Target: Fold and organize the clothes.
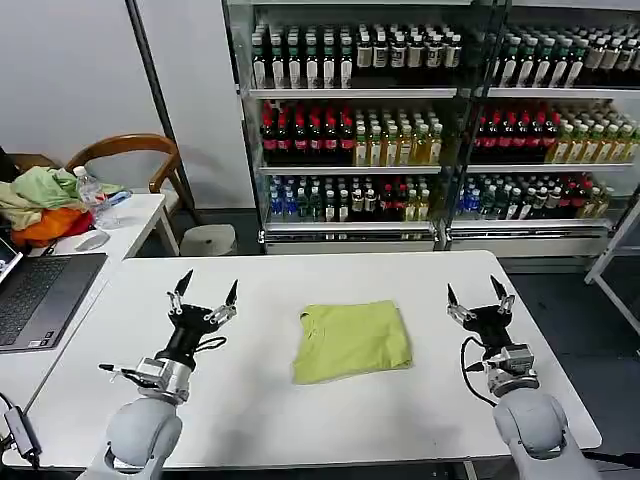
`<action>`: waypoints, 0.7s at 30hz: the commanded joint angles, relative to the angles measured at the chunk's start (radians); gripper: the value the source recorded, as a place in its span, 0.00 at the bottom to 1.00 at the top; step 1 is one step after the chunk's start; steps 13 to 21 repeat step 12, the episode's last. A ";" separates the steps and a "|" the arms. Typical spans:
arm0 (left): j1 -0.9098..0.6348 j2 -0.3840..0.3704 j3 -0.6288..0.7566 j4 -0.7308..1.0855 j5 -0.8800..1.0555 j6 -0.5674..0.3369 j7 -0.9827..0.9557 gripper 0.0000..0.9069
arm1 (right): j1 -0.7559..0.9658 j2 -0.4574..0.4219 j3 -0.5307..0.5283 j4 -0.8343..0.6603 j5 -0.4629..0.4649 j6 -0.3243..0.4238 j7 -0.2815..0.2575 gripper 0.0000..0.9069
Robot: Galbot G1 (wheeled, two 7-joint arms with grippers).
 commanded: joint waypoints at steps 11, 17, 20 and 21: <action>-0.060 0.014 0.047 0.039 0.062 0.035 -0.038 1.00 | 0.033 0.041 -0.026 -0.015 -0.065 -0.023 -0.015 1.00; -0.059 0.014 0.047 0.038 0.073 0.036 -0.040 1.00 | 0.039 0.040 -0.027 -0.017 -0.065 -0.019 -0.009 1.00; -0.059 0.014 0.047 0.038 0.073 0.036 -0.040 1.00 | 0.039 0.040 -0.027 -0.017 -0.065 -0.019 -0.009 1.00; -0.059 0.014 0.047 0.038 0.073 0.036 -0.040 1.00 | 0.039 0.040 -0.027 -0.017 -0.065 -0.019 -0.009 1.00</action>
